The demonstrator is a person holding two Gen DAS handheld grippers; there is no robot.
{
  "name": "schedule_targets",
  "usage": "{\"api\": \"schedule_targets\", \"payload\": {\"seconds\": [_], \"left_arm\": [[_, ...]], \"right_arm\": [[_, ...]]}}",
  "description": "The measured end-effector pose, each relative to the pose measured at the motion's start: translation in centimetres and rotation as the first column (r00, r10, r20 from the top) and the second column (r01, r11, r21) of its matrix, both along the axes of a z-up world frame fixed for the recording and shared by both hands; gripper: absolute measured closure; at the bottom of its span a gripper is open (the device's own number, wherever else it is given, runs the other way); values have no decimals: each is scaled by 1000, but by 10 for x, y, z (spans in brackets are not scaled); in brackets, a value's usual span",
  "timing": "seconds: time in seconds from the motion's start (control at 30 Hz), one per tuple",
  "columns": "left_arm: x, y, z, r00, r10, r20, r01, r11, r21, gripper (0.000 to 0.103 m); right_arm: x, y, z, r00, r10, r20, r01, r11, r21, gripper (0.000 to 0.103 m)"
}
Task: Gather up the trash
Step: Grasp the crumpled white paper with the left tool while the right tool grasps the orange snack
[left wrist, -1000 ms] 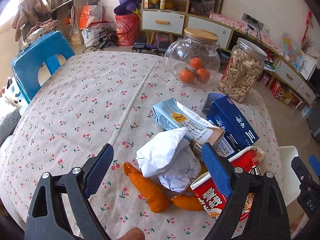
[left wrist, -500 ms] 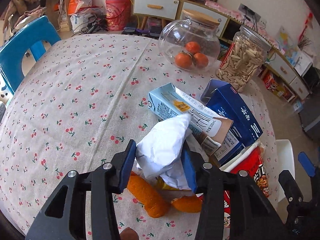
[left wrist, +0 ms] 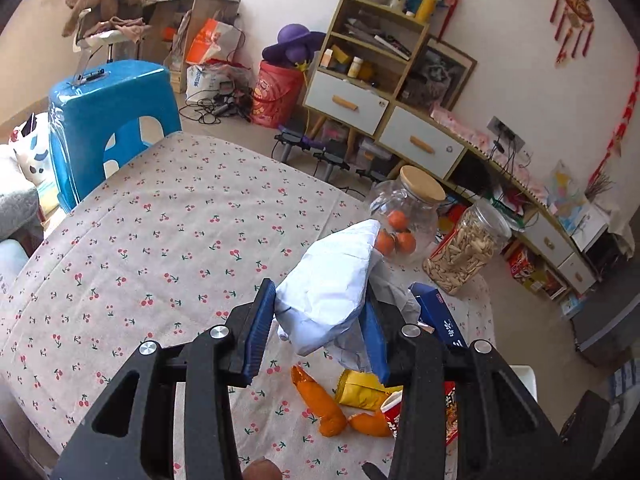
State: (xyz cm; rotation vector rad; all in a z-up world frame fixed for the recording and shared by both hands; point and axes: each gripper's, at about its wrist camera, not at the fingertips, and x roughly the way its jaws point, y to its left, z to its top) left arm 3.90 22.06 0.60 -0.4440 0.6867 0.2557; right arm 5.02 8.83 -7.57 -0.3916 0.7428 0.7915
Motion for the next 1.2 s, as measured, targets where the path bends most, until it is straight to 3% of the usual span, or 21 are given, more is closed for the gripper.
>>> {"api": "schedule_targets", "payload": {"seconds": [0.13,0.27,0.43,0.5,0.57,0.63,0.9,1.2], "left_arm": [[-15,24,18,996,72,53,-73,997,21,61],[-24,54,23,988,133,74,-130,991,-39,61],[-28,72,21,986,155,65,-149,984,-94,61],[-29,73,20,986,155,57,-149,984,-100,61],[-30,75,18,986,157,50,-152,983,-101,61],[-30,76,17,986,162,42,-158,982,-99,61],[-24,64,10,989,146,15,-145,986,-81,61],[-16,22,4,995,92,32,-92,996,-17,61]], "right_arm": [[3,43,-15,997,60,-48,-64,994,-84,7],[10,69,-33,992,89,-92,-106,976,-191,14],[26,84,-60,981,82,-173,-130,949,-288,36],[29,85,-68,978,70,-194,-128,945,-302,59],[31,81,-66,976,59,-211,-114,960,-258,79],[35,74,-61,974,33,-224,-83,972,-218,86],[34,36,-20,986,-52,-161,46,998,-44,90],[30,-20,31,978,-207,-20,207,971,120,90]]}}
